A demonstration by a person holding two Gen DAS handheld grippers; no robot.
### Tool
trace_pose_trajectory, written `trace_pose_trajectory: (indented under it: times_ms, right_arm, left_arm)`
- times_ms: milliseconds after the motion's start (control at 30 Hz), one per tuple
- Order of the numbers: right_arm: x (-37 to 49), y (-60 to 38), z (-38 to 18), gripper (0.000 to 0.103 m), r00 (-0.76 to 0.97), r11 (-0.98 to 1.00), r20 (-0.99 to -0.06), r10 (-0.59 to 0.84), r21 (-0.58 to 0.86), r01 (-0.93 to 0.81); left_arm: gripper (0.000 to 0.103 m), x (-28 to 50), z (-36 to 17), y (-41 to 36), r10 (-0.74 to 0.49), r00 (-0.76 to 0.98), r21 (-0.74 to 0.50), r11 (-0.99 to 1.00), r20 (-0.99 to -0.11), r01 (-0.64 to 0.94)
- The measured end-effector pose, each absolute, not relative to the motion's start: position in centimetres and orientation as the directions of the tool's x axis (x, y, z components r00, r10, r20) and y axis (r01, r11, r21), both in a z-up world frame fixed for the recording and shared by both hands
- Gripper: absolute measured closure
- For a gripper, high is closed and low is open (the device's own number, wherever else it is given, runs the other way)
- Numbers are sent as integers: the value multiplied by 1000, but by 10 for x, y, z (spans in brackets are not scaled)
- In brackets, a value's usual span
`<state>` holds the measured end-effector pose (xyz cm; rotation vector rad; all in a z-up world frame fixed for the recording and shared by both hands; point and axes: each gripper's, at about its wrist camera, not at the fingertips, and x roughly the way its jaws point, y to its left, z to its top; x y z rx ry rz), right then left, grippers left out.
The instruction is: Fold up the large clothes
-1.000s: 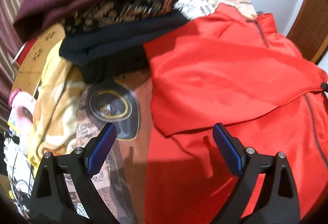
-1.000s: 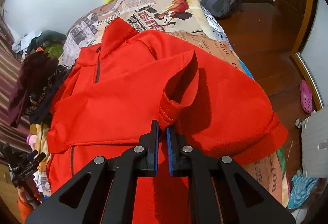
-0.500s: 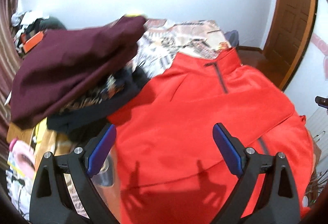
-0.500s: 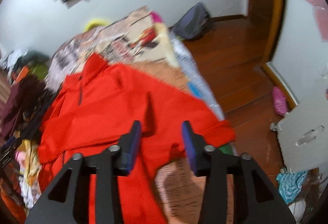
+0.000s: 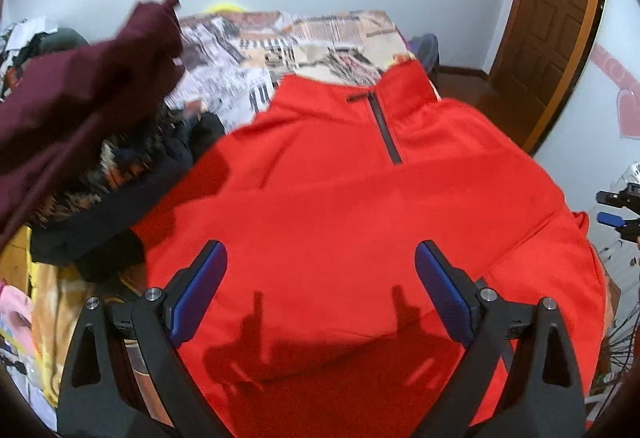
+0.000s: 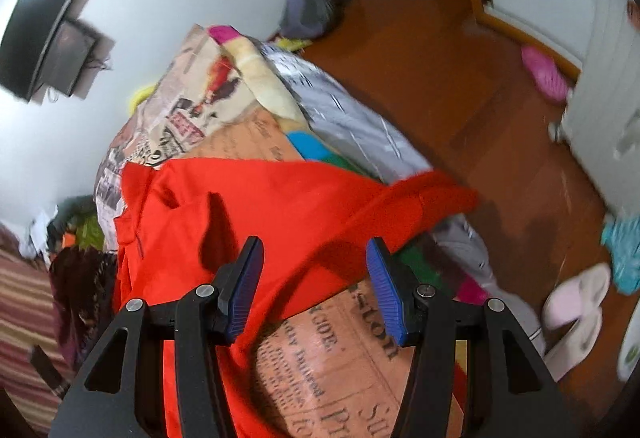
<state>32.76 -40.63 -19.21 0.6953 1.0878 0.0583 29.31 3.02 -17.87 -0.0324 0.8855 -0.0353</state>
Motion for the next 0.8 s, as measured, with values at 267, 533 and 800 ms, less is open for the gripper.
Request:
trace_pose_trajectory:
  times_ms: [267,533,800]
  right_arm:
    - [337,-410,-233,52,442,726,-803,400,572,382]
    - [340,-414,-232,81,487,740,-804,341,549,389]
    - [344,-399,-191,91,569,798,-776,272,512,317]
  left_arm:
    - [8,294,-204,31,-38,583,-39,999,-812,10]
    - [8,293,-214,29,-36,569,-37,999,-821,9]
    - [8,286,-213,28,-23,576,-11,1000,-817,24]
